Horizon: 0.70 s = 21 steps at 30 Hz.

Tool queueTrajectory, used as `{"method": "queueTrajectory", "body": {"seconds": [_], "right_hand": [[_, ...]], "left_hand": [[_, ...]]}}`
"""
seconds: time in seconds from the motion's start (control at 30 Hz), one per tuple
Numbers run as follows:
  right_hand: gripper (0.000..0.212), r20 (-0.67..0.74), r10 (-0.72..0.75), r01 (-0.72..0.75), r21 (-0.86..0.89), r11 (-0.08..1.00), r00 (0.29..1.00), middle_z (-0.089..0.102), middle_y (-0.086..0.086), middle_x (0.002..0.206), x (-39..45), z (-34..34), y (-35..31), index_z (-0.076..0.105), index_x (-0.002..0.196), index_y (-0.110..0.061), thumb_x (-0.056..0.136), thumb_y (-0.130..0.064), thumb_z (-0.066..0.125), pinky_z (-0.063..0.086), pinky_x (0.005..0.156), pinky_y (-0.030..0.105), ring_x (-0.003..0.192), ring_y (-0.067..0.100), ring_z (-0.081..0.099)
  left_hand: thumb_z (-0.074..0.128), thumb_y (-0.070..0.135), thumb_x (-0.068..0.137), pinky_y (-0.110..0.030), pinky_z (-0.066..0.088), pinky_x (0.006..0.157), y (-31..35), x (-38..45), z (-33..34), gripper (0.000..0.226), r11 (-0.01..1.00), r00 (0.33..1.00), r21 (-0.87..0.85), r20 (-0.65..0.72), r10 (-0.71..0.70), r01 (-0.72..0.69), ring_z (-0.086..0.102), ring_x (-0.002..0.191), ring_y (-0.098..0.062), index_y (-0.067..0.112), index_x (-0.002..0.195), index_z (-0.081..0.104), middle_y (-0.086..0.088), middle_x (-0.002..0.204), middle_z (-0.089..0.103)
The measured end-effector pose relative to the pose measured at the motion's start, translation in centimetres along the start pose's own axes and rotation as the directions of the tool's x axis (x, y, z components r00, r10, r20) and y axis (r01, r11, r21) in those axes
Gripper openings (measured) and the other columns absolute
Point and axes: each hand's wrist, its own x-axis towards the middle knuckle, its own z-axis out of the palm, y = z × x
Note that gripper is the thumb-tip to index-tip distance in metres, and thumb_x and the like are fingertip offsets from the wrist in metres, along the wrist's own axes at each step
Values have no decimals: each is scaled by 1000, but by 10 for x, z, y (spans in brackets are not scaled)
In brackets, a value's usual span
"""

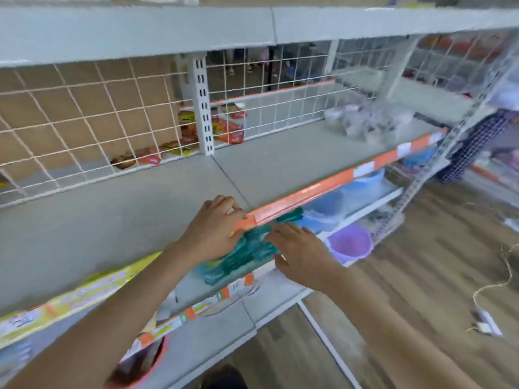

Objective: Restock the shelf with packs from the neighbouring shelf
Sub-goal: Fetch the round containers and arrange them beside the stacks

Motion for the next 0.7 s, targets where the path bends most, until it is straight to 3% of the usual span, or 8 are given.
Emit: {"method": "queueTrajectory", "body": {"seconds": [0.27, 0.37, 0.5, 0.7], "right_hand": [[36, -42, 256, -252, 83, 964, 966, 62, 6, 86, -48, -3, 106, 62, 97, -8, 62, -18, 64, 48, 56, 32, 75, 28, 61], [40, -11, 322, -321, 58, 945, 947, 61, 8, 94, -51, -3, 160, 61, 105, -7, 67, -16, 69, 50, 62, 37, 82, 30, 59], [41, 16, 373, -373, 41, 927, 928, 55, 9, 115, -31, -16, 243, 54, 121, -8, 82, -21, 59, 44, 85, 44, 105, 31, 50], [38, -65, 390, -386, 72, 920, 918, 57, 13, 111, 19, -36, 352, 58, 114, -6, 78, -17, 56, 48, 80, 46, 102, 35, 53]], "left_hand": [[47, 34, 70, -38, 47, 70, 69, 127, 55, 37, 979, 980, -69, 31, 196, -193, 56, 88, -32, 13, 95, 66, -9, 98, 59], [56, 27, 67, -36, 46, 68, 87, 181, 79, 31, 973, 979, -112, 20, 203, -200, 57, 86, -31, 16, 93, 67, -6, 95, 58], [45, 32, 67, -38, 50, 61, 106, 261, 104, 35, 966, 980, -171, 16, 197, -192, 59, 78, -31, 16, 91, 65, -7, 87, 59], [41, 37, 74, -38, 45, 74, 116, 348, 125, 39, 975, 989, -177, 49, 142, -132, 56, 88, -30, 15, 96, 64, -7, 96, 58]]}}
